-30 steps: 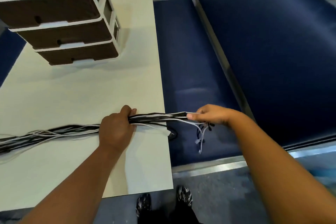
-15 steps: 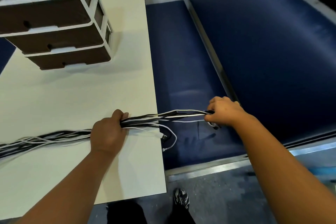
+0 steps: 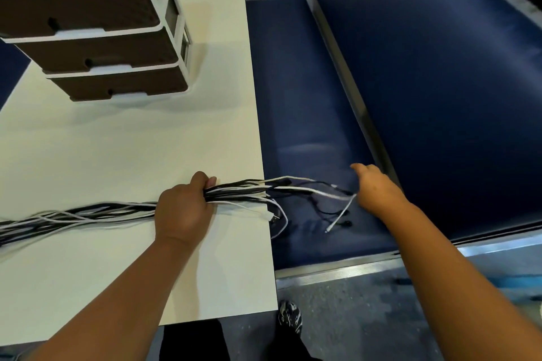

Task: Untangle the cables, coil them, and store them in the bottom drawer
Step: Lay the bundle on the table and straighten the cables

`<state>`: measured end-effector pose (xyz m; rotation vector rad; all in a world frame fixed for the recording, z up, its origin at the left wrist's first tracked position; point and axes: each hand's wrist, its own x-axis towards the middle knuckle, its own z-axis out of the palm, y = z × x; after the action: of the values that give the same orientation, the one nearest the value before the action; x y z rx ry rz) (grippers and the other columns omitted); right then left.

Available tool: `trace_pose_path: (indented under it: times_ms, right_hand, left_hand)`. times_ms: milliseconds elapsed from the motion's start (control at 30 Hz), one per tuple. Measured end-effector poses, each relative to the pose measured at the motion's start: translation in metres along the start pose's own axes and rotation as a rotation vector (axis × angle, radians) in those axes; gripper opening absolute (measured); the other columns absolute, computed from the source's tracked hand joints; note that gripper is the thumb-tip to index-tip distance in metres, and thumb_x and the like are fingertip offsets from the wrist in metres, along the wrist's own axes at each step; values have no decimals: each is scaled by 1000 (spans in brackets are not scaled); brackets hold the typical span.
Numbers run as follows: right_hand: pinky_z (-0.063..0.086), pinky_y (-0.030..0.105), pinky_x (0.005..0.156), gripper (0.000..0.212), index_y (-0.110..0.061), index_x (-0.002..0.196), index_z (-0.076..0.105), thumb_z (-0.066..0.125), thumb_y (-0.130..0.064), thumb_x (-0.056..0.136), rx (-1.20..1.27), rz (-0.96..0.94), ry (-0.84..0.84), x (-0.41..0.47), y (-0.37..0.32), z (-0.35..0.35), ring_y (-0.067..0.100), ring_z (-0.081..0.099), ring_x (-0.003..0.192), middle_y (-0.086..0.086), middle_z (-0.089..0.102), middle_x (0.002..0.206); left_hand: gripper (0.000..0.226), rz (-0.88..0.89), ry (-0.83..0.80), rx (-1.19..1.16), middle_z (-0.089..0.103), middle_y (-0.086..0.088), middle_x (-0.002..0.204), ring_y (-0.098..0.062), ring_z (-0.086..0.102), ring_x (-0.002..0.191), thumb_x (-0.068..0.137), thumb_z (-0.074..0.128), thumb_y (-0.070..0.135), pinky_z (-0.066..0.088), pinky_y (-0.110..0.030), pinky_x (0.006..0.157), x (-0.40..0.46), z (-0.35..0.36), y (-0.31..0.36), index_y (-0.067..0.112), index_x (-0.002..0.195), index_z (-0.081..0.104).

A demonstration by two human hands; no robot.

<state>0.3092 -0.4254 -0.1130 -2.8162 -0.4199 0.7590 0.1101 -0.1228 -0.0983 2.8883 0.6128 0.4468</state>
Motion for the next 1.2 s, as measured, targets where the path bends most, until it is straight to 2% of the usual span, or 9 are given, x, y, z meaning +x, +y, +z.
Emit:
trace_pose_path:
  times_ms: [200, 267, 400, 533, 633, 767, 867, 1067, 1200]
  right_hand:
    - [48, 35, 95, 21, -21, 112, 65, 61, -19, 92, 368, -540, 119, -46, -98, 11, 16, 59, 106, -2, 66, 112]
    - [51, 34, 83, 11, -24, 96, 61, 64, -33, 90, 433, -550, 55, -53, -113, 23, 12, 59, 91, -8, 63, 95]
    - [44, 29, 63, 42, -17, 84, 57, 65, -58, 83, 532, -402, -185, -45, -98, 34, 11, 49, 65, -3, 55, 72]
    - [37, 27, 57, 38, -16, 63, 55, 75, -42, 81, 370, -449, -435, -39, -64, 32, 8, 42, 57, -4, 48, 61]
    - [49, 40, 70, 33, -10, 66, 58, 73, -32, 84, 364, -376, -254, -34, -41, 36, 11, 49, 65, 1, 54, 72]
    - [52, 36, 88, 17, -18, 91, 67, 75, -32, 83, 535, -300, -181, -39, -44, 48, 12, 63, 91, -4, 68, 95]
    - [50, 37, 93, 33, -19, 114, 64, 74, -28, 84, 471, -360, -164, -44, -69, 68, 16, 61, 105, 0, 66, 114]
    - [52, 45, 92, 23, -22, 93, 63, 77, -31, 77, 880, -206, -127, -42, -79, 100, 23, 64, 99, 7, 68, 101]
    - [49, 38, 80, 10, -9, 92, 53, 63, -6, 91, 1048, -208, -182, -44, -77, 101, 19, 57, 84, 9, 64, 87]
  left_hand:
    - [28, -6, 3, -1, 48, -7, 45, -28, 37, 41, 94, 39, 34, 30, -29, 45, -1, 1, 1, 14, 79, 51]
    - [27, -13, 2, -3, 48, -6, 45, -27, 34, 42, 94, 41, 33, 29, -29, 45, 0, 0, 1, 14, 78, 51]
    - [30, 15, -6, 11, 49, -6, 44, -32, 43, 39, 95, 39, 35, 27, -28, 45, 0, -1, 1, 13, 78, 51]
    - [27, 21, -15, 15, 50, -5, 45, -33, 47, 41, 94, 42, 32, 27, -28, 46, 1, -1, 1, 13, 79, 54]
    - [32, 20, -6, 13, 48, -4, 43, -30, 41, 39, 95, 37, 35, 25, -27, 46, 1, -2, 2, 13, 79, 54]
    - [37, 27, 4, -6, 47, -4, 43, -28, 37, 39, 95, 32, 39, 25, -27, 46, 0, 0, 1, 12, 80, 53]
    - [35, 25, -11, 6, 49, -5, 44, -33, 46, 41, 95, 33, 38, 28, -28, 46, 1, -1, 1, 13, 81, 53]
    - [37, 17, -16, 9, 51, -6, 46, -33, 49, 43, 95, 31, 40, 28, -29, 46, 1, 0, 0, 13, 82, 54]
    - [33, -3, -7, -7, 51, -7, 46, -33, 47, 43, 95, 36, 37, 29, -29, 46, 1, 0, 1, 12, 81, 53]
